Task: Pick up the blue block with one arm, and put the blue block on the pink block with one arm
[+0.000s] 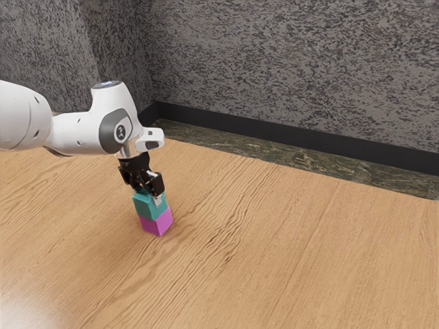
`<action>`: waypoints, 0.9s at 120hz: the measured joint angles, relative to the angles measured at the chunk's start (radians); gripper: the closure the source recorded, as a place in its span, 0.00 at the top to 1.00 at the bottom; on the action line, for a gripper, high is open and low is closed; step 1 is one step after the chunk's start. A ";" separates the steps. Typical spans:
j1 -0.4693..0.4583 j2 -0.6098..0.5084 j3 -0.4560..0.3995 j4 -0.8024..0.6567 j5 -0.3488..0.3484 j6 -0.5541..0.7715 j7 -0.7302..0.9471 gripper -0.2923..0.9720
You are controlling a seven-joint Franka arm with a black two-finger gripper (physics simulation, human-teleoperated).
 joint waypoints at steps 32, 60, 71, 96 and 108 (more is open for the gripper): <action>0.003 -0.017 0.001 0.005 -0.006 -0.004 0.019 0.70; 0.006 -0.075 0.004 0.024 -0.004 -0.021 0.032 0.74; 0.007 -0.091 0.007 0.027 -0.003 -0.030 0.035 0.74; 0.012 -0.095 0.014 0.027 -0.003 -0.045 0.034 0.75; -0.006 -0.245 0.065 0.089 0.054 -0.099 0.030 0.75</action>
